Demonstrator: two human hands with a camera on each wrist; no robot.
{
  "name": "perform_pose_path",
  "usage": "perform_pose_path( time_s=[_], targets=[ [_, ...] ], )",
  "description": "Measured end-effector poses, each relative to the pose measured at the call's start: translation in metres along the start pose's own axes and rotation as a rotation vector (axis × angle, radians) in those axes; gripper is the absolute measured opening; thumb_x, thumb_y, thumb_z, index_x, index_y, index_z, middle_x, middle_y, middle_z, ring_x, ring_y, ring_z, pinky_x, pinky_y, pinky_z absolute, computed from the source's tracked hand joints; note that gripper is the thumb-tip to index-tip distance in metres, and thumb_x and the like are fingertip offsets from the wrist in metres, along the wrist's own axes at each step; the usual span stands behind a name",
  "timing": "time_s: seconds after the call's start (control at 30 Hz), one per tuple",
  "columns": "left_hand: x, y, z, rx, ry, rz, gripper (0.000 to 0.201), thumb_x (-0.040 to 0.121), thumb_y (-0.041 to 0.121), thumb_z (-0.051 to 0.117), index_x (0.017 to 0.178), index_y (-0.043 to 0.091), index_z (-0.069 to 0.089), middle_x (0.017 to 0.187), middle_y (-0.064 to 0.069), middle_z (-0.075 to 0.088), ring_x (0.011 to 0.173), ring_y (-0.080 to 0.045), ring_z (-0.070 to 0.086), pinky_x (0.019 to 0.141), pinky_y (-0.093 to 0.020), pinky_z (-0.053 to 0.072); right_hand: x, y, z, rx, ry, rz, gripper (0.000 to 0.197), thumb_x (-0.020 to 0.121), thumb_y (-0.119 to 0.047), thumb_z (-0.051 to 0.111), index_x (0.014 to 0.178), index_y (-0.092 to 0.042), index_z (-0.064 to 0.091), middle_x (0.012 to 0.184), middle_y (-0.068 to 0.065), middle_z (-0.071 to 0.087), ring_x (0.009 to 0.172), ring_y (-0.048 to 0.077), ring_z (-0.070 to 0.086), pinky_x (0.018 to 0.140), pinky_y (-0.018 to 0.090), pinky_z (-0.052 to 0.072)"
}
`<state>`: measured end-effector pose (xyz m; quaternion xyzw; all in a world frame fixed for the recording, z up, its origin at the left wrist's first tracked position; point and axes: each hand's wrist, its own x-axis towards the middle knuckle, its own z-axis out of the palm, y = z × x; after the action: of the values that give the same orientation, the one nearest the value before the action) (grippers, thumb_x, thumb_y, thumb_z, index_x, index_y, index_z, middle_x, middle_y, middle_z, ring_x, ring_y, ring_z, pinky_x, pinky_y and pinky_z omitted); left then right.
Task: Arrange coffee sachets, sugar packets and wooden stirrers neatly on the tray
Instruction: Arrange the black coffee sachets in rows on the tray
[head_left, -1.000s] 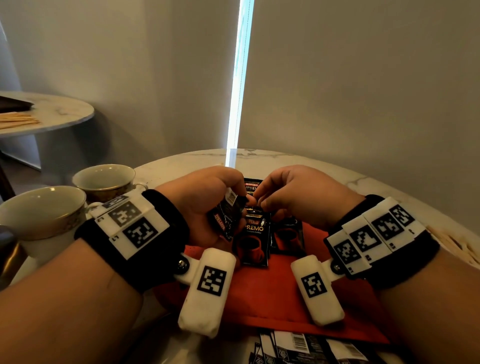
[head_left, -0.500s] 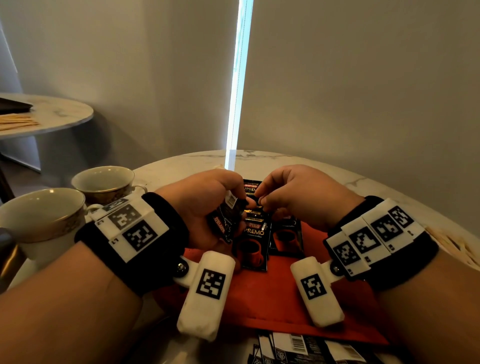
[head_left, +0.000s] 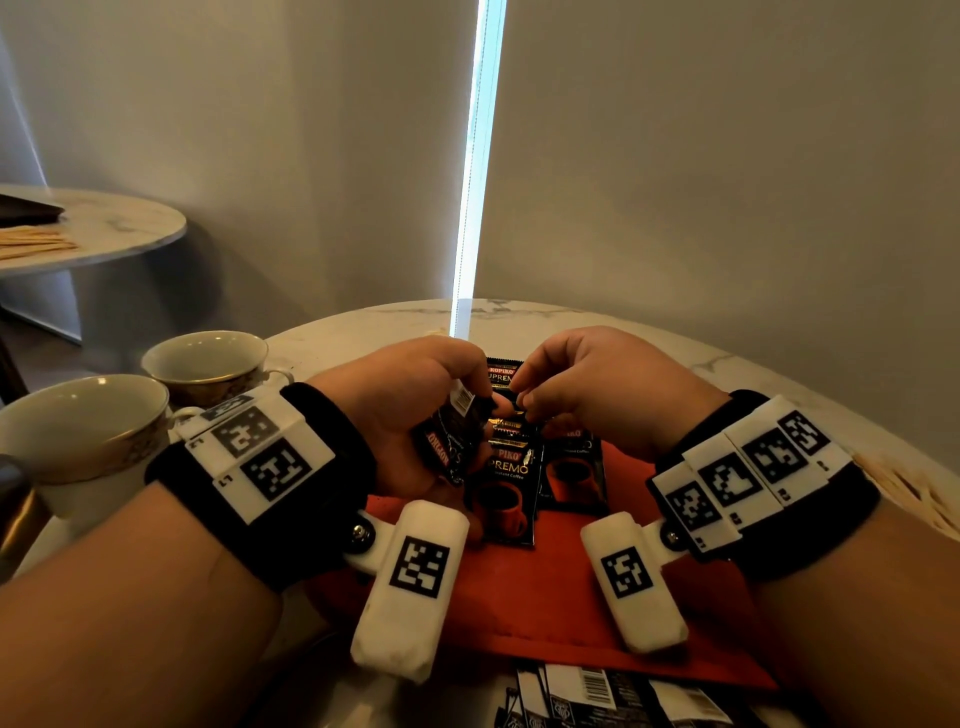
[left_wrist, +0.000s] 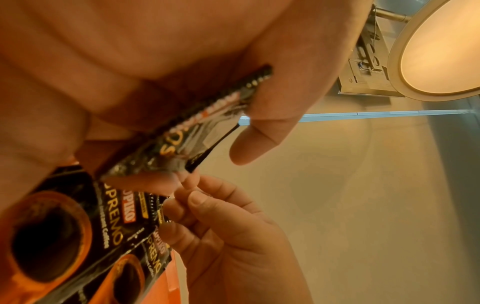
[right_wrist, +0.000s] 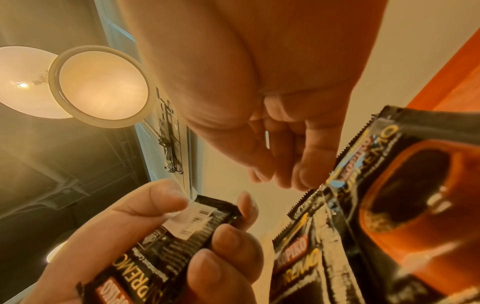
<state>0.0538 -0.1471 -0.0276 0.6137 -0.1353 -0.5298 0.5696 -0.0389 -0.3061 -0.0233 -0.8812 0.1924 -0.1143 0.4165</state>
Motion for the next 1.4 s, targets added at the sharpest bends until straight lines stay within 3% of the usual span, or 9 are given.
perform_pose_path(
  time_s=[0.27, 0.47, 0.67, 0.73, 0.87, 1.0, 1.23, 1.33, 1.4],
  targets=[
    [-0.003, 0.001, 0.001, -0.025, -0.004, 0.060, 0.044, 0.069, 0.021, 0.052, 0.110, 0.008, 0.063, 0.080, -0.010, 0.052, 0.068, -0.021, 0.053, 0.068, -0.051, 0.058, -0.003, -0.002, -0.004, -0.086, 0.007, -0.035, 0.015, 0.086, -0.005, 0.071, 0.088, -0.018, 0.076, 0.088, 0.007, 0.075, 0.083, 0.020, 0.072, 0.070, 0.036, 0.061],
    [0.002, 0.006, -0.003, -0.296, 0.068, 0.406, 0.045, 0.091, 0.016, 0.037, 0.124, 0.009, 0.066, 0.086, -0.007, 0.062, 0.067, -0.019, 0.060, 0.064, -0.032, 0.050, -0.005, -0.003, -0.014, 0.078, 0.055, -0.176, 0.012, 0.088, -0.009, 0.069, 0.088, -0.020, 0.075, 0.082, 0.003, 0.073, 0.070, 0.014, 0.062, 0.063, 0.033, 0.050],
    [-0.001, 0.008, 0.003, -0.383, 0.120, 0.526, 0.027, 0.099, 0.008, 0.048, 0.124, 0.003, 0.059, 0.097, -0.011, 0.068, 0.055, -0.013, 0.065, 0.046, -0.018, 0.048, -0.010, -0.009, -0.018, 0.239, -0.043, -0.365, 0.034, 0.073, -0.002, 0.058, 0.097, -0.023, 0.070, 0.091, 0.002, 0.064, 0.079, 0.019, 0.058, 0.065, 0.031, 0.051],
    [0.000, 0.008, 0.003, -0.420, 0.114, 0.559, 0.014, 0.100, 0.006, 0.051, 0.112, 0.003, 0.057, 0.089, -0.011, 0.063, 0.043, -0.008, 0.059, 0.043, -0.016, 0.046, -0.011, -0.011, -0.017, 0.235, -0.114, -0.412, 0.040, 0.074, 0.001, 0.063, 0.101, -0.028, 0.069, 0.102, 0.005, 0.062, 0.086, 0.019, 0.061, 0.075, 0.035, 0.057],
    [0.004, 0.005, 0.002, -0.395, 0.128, 0.568, 0.015, 0.097, 0.007, 0.057, 0.110, 0.001, 0.064, 0.080, -0.007, 0.065, 0.049, -0.007, 0.060, 0.052, -0.015, 0.051, -0.011, -0.012, -0.012, 0.184, -0.075, -0.470, 0.038, 0.070, -0.015, 0.079, 0.102, -0.036, 0.073, 0.113, 0.015, 0.066, 0.098, 0.036, 0.063, 0.084, 0.045, 0.058],
    [0.004, 0.006, 0.006, -0.376, 0.125, 0.559, 0.010, 0.099, 0.005, 0.054, 0.094, 0.003, 0.063, 0.057, 0.000, 0.062, 0.037, -0.005, 0.053, 0.042, -0.011, 0.045, -0.010, -0.012, -0.010, 0.197, -0.002, -0.469, 0.018, 0.072, -0.024, 0.081, 0.086, -0.034, 0.079, 0.096, 0.013, 0.074, 0.095, 0.035, 0.069, 0.088, 0.059, 0.055],
    [0.010, 0.003, 0.003, -0.374, 0.124, 0.520, 0.019, 0.094, 0.012, 0.065, 0.111, 0.003, 0.065, 0.071, -0.001, 0.057, 0.044, -0.005, 0.051, 0.047, -0.012, 0.047, -0.011, -0.012, -0.011, 0.138, 0.095, -0.528, 0.020, 0.079, -0.009, 0.080, 0.081, -0.029, 0.076, 0.094, -0.009, 0.071, 0.093, 0.004, 0.066, 0.085, 0.020, 0.053],
    [0.014, 0.003, 0.000, -0.409, 0.128, 0.509, 0.023, 0.091, 0.013, 0.069, 0.111, 0.005, 0.062, 0.077, -0.003, 0.051, 0.046, -0.005, 0.050, 0.048, -0.014, 0.048, -0.010, -0.011, -0.011, 0.156, 0.117, -0.528, 0.022, 0.079, -0.007, 0.079, 0.079, -0.028, 0.075, 0.098, -0.006, 0.072, 0.095, 0.007, 0.068, 0.085, 0.018, 0.052],
    [0.015, 0.004, -0.001, -0.380, 0.130, 0.479, 0.017, 0.090, 0.016, 0.069, 0.104, 0.008, 0.062, 0.072, 0.000, 0.048, 0.052, -0.006, 0.048, 0.045, -0.014, 0.046, -0.010, -0.010, -0.011, 0.209, 0.104, -0.533, 0.022, 0.080, -0.002, 0.077, 0.079, -0.025, 0.075, 0.093, -0.003, 0.075, 0.093, 0.015, 0.071, 0.087, 0.028, 0.057]
  ],
)
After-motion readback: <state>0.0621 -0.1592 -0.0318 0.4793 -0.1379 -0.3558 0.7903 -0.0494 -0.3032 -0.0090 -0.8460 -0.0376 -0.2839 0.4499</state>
